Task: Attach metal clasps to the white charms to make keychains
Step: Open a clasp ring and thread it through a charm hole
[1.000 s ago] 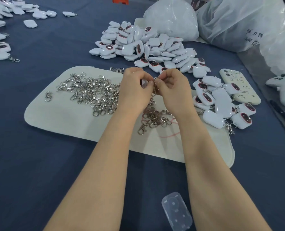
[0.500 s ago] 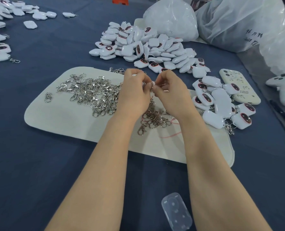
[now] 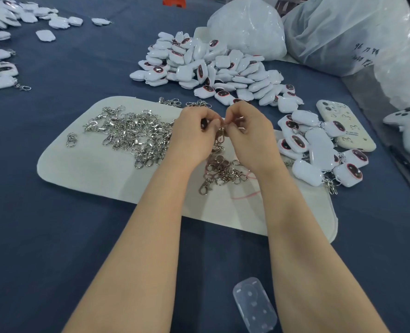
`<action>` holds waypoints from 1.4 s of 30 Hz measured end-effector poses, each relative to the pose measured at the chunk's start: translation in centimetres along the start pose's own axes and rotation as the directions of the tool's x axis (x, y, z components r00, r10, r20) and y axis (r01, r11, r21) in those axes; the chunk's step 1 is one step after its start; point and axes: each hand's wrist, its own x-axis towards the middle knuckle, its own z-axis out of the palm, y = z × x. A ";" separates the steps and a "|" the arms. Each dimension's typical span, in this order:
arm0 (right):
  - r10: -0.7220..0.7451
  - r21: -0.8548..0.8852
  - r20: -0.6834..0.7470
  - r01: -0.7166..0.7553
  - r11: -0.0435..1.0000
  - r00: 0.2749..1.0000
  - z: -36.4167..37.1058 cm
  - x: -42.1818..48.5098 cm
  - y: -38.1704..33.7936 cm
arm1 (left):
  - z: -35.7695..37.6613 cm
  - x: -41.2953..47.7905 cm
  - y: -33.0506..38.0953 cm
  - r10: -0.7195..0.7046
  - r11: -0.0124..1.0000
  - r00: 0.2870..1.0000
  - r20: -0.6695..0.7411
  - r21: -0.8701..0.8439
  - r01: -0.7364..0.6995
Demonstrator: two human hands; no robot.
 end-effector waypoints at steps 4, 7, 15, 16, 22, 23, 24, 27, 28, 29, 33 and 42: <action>0.041 0.027 -0.020 -0.041 0.999 0.999 0.2 -0.1 -0.1 | -0.1 -0.1 0.3 0.013 1.000 1.000 0.003 -0.008 -0.013; 0.086 0.103 -0.032 -0.082 0.991 0.996 0.1 0.0 0.0 | -0.2 -0.1 0.4 0.017 0.998 1.000 0.020 -0.058 -0.016; 0.140 0.110 -0.050 -0.134 0.985 0.989 0.0 0.2 -0.1 | 0.1 0.0 0.0 0.037 0.999 0.999 -0.008 -0.037 -0.038; 0.138 0.102 -0.056 -0.132 0.986 0.989 0.0 0.2 -0.1 | 0.0 0.0 0.0 0.044 0.998 0.999 -0.007 -0.036 -0.044; 0.127 0.077 -0.073 -0.122 0.990 0.989 -0.1 0.3 -0.1 | 0.3 -0.1 -0.2 0.058 0.998 0.998 -0.024 0.015 -0.058; 0.127 0.082 -0.076 -0.121 0.989 0.989 -0.1 0.3 -0.2 | 0.3 -0.1 -0.3 0.056 0.998 0.998 -0.026 0.023 -0.055; 0.128 0.087 -0.077 -0.121 0.989 0.989 -0.1 0.3 -0.3 | 0.4 -0.1 -0.3 0.052 0.998 0.998 -0.027 0.025 -0.052; 0.133 0.079 -0.075 -0.127 0.989 0.988 -0.1 0.3 -0.4 | 0.3 -0.1 -0.3 0.039 0.999 0.999 -0.036 -0.006 -0.039; 0.137 0.075 -0.080 -0.131 0.989 0.987 -0.1 0.3 -0.4 | 0.4 -0.1 -0.2 0.043 0.999 0.999 -0.033 -0.010 -0.043; 0.143 0.076 -0.084 -0.137 0.988 0.986 -0.1 0.3 -0.3 | 0.4 -0.1 -0.2 0.048 0.999 0.998 -0.027 -0.008 -0.049; 0.192 0.106 -0.044 -0.186 0.977 0.981 -0.3 0.3 -0.3 | 0.4 -0.1 -0.3 0.049 0.999 0.998 -0.030 0.005 -0.048; 0.234 0.168 -0.020 -0.228 0.959 0.972 -0.3 0.4 -0.4 | 0.8 0.1 -0.5 0.013 1.000 0.999 -0.045 0.003 -0.012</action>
